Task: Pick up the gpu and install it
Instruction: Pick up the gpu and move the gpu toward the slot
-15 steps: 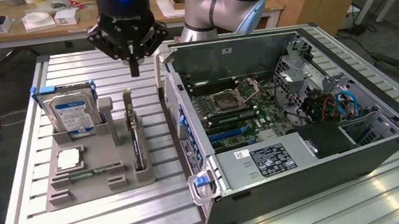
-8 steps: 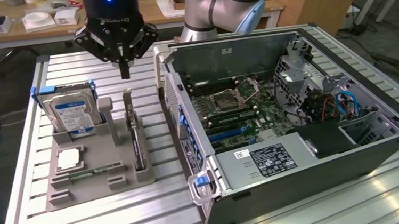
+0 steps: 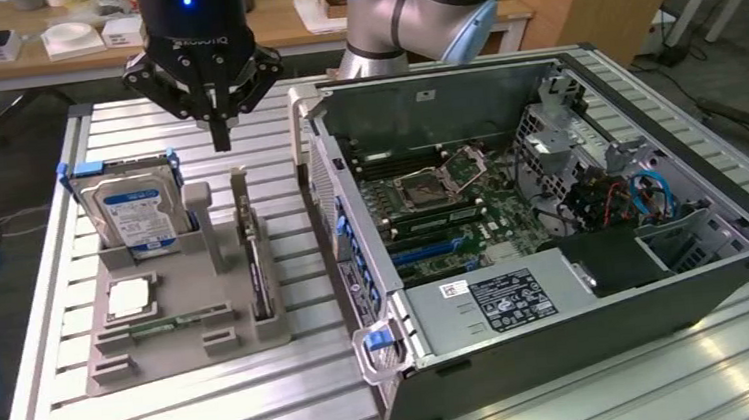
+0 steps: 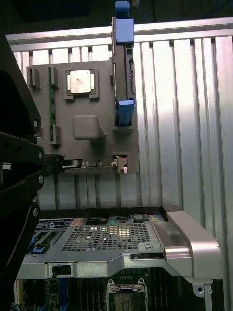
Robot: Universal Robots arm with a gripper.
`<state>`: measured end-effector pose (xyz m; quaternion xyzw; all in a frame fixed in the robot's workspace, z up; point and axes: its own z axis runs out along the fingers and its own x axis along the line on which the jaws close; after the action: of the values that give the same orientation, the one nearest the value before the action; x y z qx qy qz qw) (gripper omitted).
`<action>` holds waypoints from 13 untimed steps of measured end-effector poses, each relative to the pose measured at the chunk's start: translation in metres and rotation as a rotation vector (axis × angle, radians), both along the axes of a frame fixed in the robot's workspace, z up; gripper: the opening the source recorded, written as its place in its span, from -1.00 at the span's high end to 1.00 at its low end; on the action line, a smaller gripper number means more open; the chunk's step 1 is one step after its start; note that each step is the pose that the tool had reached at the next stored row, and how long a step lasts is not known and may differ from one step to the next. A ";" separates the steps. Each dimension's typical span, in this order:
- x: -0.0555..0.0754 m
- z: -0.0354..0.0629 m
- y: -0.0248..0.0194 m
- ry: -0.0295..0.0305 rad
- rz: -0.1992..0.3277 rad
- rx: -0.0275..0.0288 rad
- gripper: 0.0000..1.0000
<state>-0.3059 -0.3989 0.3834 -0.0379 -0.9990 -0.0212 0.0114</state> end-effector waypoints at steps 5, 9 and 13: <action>0.000 0.0000 0.0000 -0.0001 0.000 0.0000 0.80; 0.000 0.0000 0.0000 0.0000 0.000 0.0000 0.80; 0.000 0.0000 0.0000 0.0000 0.000 0.0000 0.67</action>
<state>-0.3059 -0.3989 0.3834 -0.0379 -0.9990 -0.0212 0.0114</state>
